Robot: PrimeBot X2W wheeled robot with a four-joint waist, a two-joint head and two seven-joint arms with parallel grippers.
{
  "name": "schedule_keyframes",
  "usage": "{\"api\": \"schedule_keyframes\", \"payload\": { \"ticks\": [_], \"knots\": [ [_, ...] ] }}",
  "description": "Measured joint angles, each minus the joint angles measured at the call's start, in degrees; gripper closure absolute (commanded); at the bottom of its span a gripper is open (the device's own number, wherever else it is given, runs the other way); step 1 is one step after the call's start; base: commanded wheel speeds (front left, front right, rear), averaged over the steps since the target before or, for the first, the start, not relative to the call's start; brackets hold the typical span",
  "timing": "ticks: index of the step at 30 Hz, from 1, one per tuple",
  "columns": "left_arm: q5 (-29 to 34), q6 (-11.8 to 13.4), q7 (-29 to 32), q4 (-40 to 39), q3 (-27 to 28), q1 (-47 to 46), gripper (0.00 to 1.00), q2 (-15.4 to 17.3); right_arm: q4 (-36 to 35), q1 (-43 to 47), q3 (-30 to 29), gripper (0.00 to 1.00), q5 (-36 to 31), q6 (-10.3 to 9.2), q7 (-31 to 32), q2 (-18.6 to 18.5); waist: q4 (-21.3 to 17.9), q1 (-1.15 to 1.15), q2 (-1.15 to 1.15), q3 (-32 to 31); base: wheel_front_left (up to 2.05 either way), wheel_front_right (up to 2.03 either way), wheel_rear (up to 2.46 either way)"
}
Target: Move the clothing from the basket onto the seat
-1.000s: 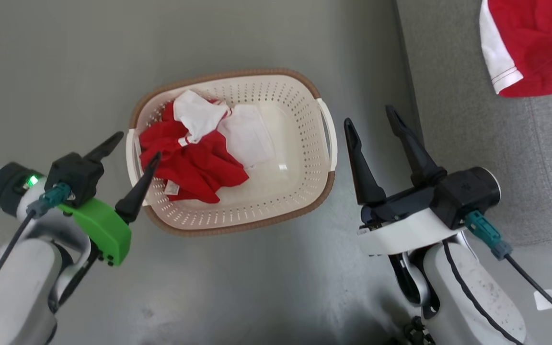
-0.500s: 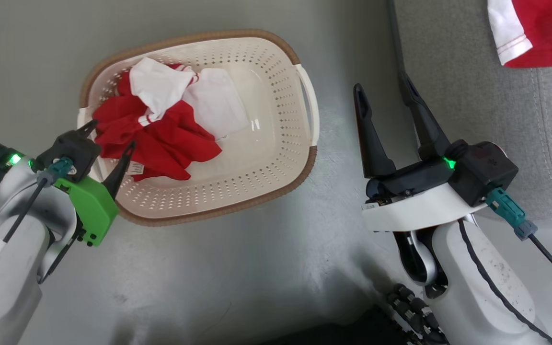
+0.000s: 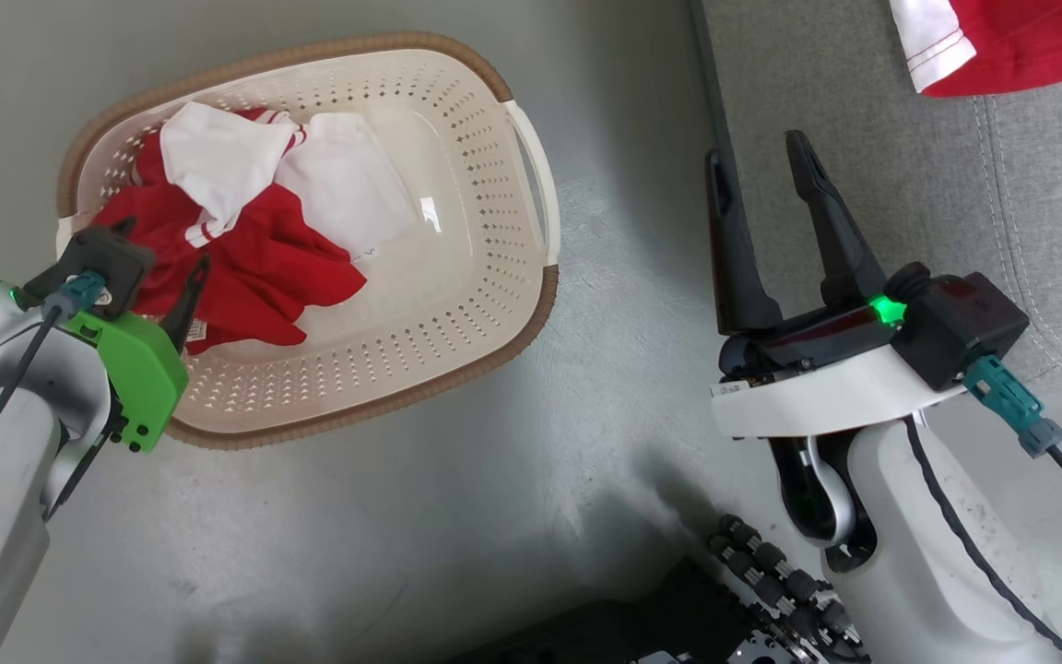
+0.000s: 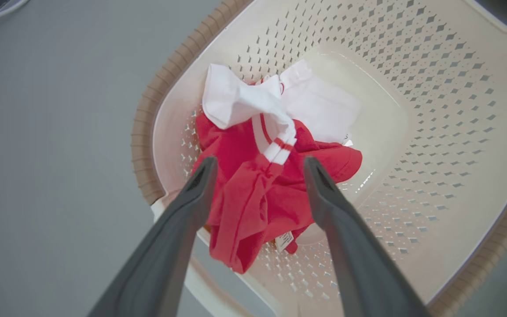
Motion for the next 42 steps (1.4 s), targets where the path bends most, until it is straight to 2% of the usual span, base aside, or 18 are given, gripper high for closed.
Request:
{"api": "schedule_keyframes", "payload": {
  "ticks": [15,16,17,18,25,32,37,42],
  "knots": [
    [0.34,-0.05,1.01,6.05,-1.26,-2.44,0.0,-0.04,-0.87,0.1,0.05,0.0,1.71,0.0,0.0,0.15,-0.87,-0.01,0.0,1.14,0.0,0.0,0.0],
    [0.34,-0.07,1.01,6.33,-1.38,-2.55,0.55,-0.05,-0.93,0.13,0.05,0.0,1.74,0.0,0.0,0.15,-0.92,0.0,0.0,1.2,0.0,0.0,0.0],
    [0.34,-0.07,1.01,6.59,-1.52,-2.61,0.84,-0.1,-1.01,0.15,0.04,0.0,1.74,0.0,0.0,0.15,-0.97,0.0,0.0,1.26,0.0,0.0,0.0],
    [0.33,-0.07,1.01,6.83,-1.63,-2.63,1.0,-0.19,-1.07,0.16,0.03,0.0,1.74,0.0,0.0,0.15,-1.02,0.0,0.0,1.32,0.0,0.0,0.0],
    [-0.07,-0.07,-1.23,8.25,-2.92,-2.86,1.0,-3.0,-0.91,0.16,-1.9,0.0,1.49,0.0,0.0,0.16,-0.74,0.0,0.0,0.86,0.0,0.0,0.0],
    [-4.98,-0.08,-9.6,6.38,0.58,-3.94,1.0,-8.26,0.3,-0.96,-4.85,0.0,-1.02,0.0,0.0,0.19,0.77,0.0,0.0,-2.22,0.0,0.0,0.0],
    [-8.31,-0.08,-15.08,3.85,3.11,-4.07,1.0,-10.31,2.36,-4.16,-6.77,0.0,-6.12,-0.01,0.0,0.11,3.66,-0.01,0.0,-5.72,0.0,0.0,0.0],
    [-11.57,-0.08,-18.74,1.25,5.13,-3.99,1.0,-11.58,3.3,-9.01,-4.72,0.0,-9.57,-0.01,0.0,-0.12,6.86,0.0,0.0,-8.93,0.0,0.0,0.0]
  ]
}}
